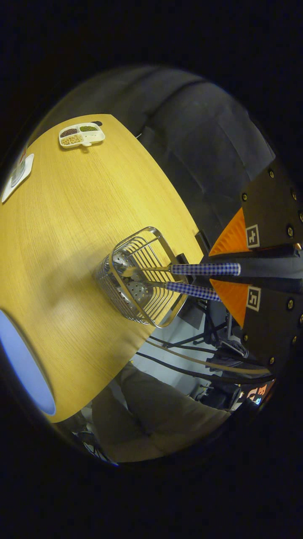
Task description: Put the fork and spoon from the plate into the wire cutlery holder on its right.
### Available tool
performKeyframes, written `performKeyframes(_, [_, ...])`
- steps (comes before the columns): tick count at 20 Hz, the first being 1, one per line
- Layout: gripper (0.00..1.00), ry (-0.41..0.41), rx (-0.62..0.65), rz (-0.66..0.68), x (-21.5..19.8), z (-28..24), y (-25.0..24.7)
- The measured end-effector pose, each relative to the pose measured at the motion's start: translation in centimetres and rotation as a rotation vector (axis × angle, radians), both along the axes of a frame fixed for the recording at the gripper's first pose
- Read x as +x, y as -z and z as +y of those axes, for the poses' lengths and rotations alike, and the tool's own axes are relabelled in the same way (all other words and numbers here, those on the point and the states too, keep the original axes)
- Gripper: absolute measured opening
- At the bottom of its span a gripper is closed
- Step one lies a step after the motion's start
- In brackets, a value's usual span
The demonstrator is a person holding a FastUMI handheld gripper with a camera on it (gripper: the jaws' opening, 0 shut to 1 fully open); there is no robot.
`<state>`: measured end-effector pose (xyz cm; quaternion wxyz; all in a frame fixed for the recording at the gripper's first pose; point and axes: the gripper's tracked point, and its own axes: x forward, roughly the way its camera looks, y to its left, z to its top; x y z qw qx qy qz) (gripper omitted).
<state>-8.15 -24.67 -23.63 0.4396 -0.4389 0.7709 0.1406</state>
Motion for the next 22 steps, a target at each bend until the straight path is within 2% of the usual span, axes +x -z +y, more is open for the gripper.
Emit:
performKeyframes(1, [0.26,-0.001,-0.002,-0.008,0.0,0.0,-0.2])
performKeyframes(2, [0.29,-0.002,-0.001,-0.016,0.1,-0.1,-0.4])
performKeyframes(4, [0.28,-0.001,-0.007,-0.031,0.0,0.0,-1.0])
performKeyframes(6, [0.56,0.004,0.001,-0.052,-0.2,-0.4,-1.1])
performKeyframes(7, [0.83,0.005,0.004,-0.068,-0.1,-0.5,-1.2])
performKeyframes(8, [0.87,0.004,0.013,-0.091,0.2,-0.4,-1.5])
performKeyframes(9, [0.97,0.008,0.026,-0.111,0.2,-0.3,-1.5])
performKeyframes(12, [0.95,0.031,0.077,-0.169,0.5,1.4,-2.1])
performKeyframes(16, [0.96,0.048,0.169,-0.32,2.1,4.0,-3.1])
performKeyframes(18, [0.96,0.069,0.25,-0.442,3.1,6.2,-3.9])
performKeyframes(22, [0.96,0.166,0.478,-0.772,5.9,11.4,-5.4])
